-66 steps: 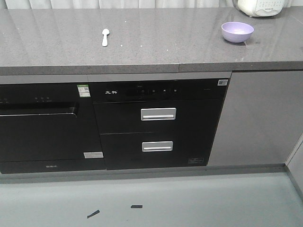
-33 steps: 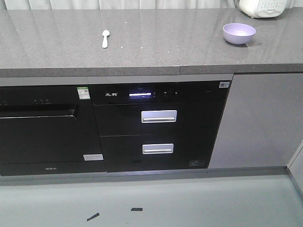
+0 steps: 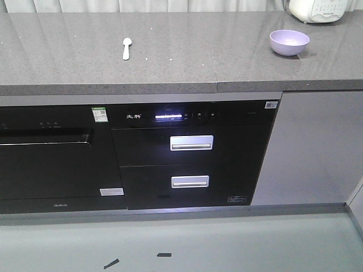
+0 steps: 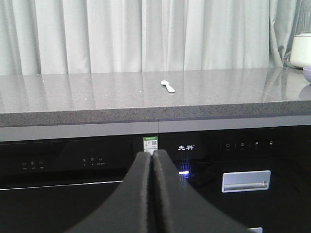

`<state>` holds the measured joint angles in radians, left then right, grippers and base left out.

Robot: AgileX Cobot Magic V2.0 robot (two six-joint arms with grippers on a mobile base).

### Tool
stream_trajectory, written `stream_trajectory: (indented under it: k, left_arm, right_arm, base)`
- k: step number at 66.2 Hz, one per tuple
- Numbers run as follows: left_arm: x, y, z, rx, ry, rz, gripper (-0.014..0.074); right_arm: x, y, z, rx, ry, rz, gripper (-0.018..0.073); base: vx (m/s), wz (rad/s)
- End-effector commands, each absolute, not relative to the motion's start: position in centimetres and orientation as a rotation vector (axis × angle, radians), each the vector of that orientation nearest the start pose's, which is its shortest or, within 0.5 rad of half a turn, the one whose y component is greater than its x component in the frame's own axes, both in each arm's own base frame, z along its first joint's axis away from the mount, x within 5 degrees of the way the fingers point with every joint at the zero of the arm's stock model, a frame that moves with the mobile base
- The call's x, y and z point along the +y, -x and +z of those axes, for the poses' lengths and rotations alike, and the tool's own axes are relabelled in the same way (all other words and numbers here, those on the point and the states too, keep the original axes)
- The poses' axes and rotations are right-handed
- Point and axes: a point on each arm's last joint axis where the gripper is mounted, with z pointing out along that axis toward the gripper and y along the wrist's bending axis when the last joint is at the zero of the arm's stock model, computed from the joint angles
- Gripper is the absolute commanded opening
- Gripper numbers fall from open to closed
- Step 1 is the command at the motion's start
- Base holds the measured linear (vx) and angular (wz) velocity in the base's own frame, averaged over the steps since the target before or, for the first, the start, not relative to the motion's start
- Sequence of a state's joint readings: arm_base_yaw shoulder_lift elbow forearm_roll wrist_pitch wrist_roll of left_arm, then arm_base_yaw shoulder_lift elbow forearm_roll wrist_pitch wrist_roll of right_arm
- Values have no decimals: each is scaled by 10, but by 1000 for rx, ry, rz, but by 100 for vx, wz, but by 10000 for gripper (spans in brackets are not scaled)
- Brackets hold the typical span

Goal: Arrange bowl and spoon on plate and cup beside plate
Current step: 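Drive closer to the counter edge below the spoon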

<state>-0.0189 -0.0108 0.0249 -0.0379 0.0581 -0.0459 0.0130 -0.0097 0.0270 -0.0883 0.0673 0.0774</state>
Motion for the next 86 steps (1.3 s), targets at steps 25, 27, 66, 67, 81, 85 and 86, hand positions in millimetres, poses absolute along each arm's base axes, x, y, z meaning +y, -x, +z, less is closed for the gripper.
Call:
stream_trajectory:
  k: [25, 27, 66, 67, 81, 85, 86]
  left_arm:
    - [-1, -58, 196, 1522, 54, -87, -6]
    - [-1, -58, 196, 1522, 54, -87, -6]
    - [-1, -58, 196, 1522, 54, -87, -6]
    - [-1, -58, 196, 1522, 54, -87, -6]
    - [-1, -58, 196, 1522, 54, -87, -6]
    - [-1, -58, 196, 1522, 54, -87, -6]
    - [-1, -58, 196, 1522, 54, -87, -6]
  right_arm:
    - [0, -58, 200, 1514, 30, -18, -5]
    - [0, -58, 200, 1514, 30, -18, -5]
    - [0, -58, 200, 1514, 30, -18, -5]
    - [0, -58, 200, 1514, 30, -18, -5]
    - [0, -58, 200, 1514, 30, -18, -5]
    - [0, -58, 200, 1514, 30, -18, -5]
    - [0, -58, 200, 1514, 30, -18, -5]
  base:
    - [4, 1]
    - [5, 1]
    - [6, 1]
    - [6, 1]
    - [6, 1]
    - [6, 1]
    - [6, 1]
